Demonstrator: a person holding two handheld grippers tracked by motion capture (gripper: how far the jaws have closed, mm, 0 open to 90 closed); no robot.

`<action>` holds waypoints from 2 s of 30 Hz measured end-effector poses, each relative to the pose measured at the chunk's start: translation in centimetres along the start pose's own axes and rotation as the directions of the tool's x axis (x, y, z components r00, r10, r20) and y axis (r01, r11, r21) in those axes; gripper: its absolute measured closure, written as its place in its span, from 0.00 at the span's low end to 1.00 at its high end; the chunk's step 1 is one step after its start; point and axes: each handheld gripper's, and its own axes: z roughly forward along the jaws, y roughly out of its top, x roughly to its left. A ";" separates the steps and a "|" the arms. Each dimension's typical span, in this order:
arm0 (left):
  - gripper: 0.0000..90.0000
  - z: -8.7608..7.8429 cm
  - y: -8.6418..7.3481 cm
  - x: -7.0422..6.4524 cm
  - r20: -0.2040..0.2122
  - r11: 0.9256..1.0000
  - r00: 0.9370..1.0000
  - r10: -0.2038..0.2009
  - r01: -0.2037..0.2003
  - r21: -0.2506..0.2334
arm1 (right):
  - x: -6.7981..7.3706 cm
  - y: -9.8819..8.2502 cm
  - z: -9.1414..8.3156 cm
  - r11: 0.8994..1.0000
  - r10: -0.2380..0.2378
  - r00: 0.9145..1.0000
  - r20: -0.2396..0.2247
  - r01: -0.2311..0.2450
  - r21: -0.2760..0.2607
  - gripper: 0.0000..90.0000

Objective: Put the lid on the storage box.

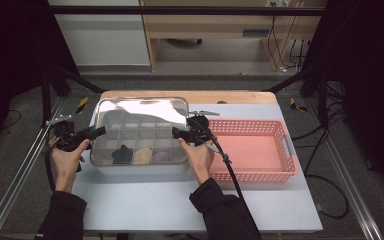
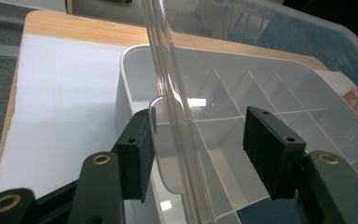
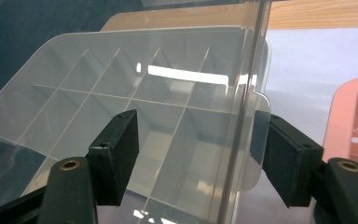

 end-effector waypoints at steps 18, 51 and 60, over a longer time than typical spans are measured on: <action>0.48 0.7 -0.1 0.4 0.000 1.000 1.000 -0.015 0.015 0.023 | -0.2 -0.2 1.1 1.000 0.015 1.000 0.007 -0.015 0.008 0.31; 0.44 1.1 -0.2 0.4 -0.019 0.999 1.000 0.001 0.000 0.051 | -0.1 -0.5 2.0 0.999 0.029 0.999 0.014 -0.030 0.029 0.26; 0.41 1.4 -0.3 0.4 -0.024 0.997 1.000 0.001 0.001 0.075 | 0.1 -0.6 2.1 0.999 0.017 1.000 0.024 -0.018 0.028 0.24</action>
